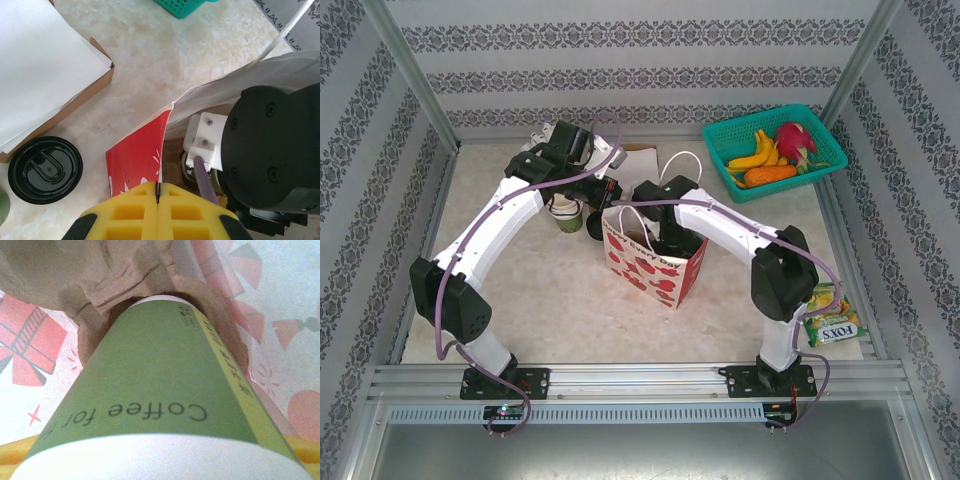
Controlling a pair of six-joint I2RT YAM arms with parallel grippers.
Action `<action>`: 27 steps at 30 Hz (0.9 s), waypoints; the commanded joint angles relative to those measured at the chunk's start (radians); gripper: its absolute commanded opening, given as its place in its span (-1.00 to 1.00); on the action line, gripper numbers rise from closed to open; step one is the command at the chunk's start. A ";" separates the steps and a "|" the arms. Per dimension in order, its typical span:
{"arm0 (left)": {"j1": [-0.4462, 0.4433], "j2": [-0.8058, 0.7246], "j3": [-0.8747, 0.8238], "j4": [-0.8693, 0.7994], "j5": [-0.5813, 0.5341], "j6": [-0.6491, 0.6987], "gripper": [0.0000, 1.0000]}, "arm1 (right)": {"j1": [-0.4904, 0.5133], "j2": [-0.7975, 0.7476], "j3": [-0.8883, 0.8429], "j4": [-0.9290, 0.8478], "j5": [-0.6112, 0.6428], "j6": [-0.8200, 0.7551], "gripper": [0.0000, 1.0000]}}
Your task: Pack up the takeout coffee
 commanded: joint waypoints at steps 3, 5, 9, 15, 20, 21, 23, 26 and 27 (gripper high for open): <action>-0.009 -0.001 0.009 -0.025 -0.001 0.014 -1.00 | -0.015 -0.044 0.029 -0.018 0.021 0.009 0.53; -0.009 -0.001 0.009 -0.026 -0.001 0.015 -1.00 | -0.014 -0.049 0.027 -0.014 0.000 -0.002 0.54; -0.008 0.000 0.009 -0.026 -0.004 0.015 -1.00 | -0.017 -0.065 0.030 -0.011 -0.043 -0.019 0.57; -0.009 0.000 0.011 -0.027 -0.004 0.012 -1.00 | -0.022 -0.092 0.045 -0.018 -0.057 -0.024 0.66; -0.008 -0.004 0.011 -0.027 -0.005 0.012 -1.00 | -0.029 -0.107 0.053 -0.024 -0.065 -0.027 0.72; -0.009 -0.005 0.011 -0.026 -0.005 0.011 -1.00 | -0.029 -0.108 0.054 -0.025 -0.065 -0.029 0.73; -0.008 -0.004 0.012 -0.026 -0.004 0.011 -1.00 | -0.030 -0.111 0.056 -0.026 -0.066 -0.029 0.74; -0.008 -0.003 0.014 -0.025 -0.003 0.012 -1.00 | -0.032 -0.114 0.058 -0.027 -0.067 -0.031 0.80; -0.009 -0.003 0.014 -0.025 0.000 0.011 -1.00 | -0.032 -0.115 0.058 -0.027 -0.067 -0.031 0.80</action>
